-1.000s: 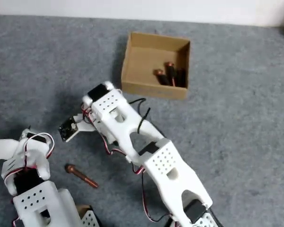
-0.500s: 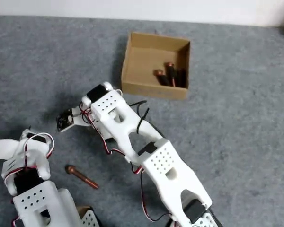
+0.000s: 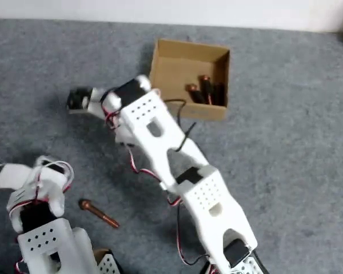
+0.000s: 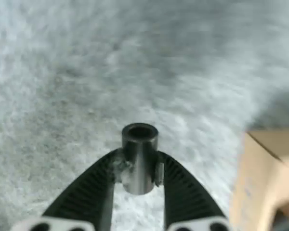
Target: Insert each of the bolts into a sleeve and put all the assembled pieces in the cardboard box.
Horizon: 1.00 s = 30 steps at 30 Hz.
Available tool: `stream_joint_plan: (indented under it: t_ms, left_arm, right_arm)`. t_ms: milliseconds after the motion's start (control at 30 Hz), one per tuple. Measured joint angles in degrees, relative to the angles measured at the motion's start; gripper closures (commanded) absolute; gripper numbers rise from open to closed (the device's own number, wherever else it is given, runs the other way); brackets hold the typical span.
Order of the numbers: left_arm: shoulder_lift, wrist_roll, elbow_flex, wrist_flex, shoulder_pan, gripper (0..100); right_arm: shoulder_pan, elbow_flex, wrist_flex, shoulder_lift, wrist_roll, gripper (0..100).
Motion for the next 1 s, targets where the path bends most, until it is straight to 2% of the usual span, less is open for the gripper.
stream_joint_plan:
  t_ms: [133,500,700,867,1000]
  left_arm:
    - [0.00,-0.62,-1.58,8.26,5.36,78]
    - [0.00,-2.46,-2.73,8.88,11.43,79]
    - [0.26,-2.90,-5.63,12.57,16.97,79]
    - [8.62,-4.40,-6.68,12.57,22.33,79]
    - [20.48,-4.48,-10.81,12.57,24.53,79]
  right_arm:
    - [1.58,0.00,0.00,-7.12,-3.69,99.2]
    - [2.99,0.00,0.26,-22.51,-11.69,99.2]
    - [9.23,0.00,0.26,-33.05,-20.22,99.2]
    - [16.88,2.11,0.26,-40.70,-25.14,99.2]
    - [20.40,11.96,0.26,-44.92,-25.85,99.2]
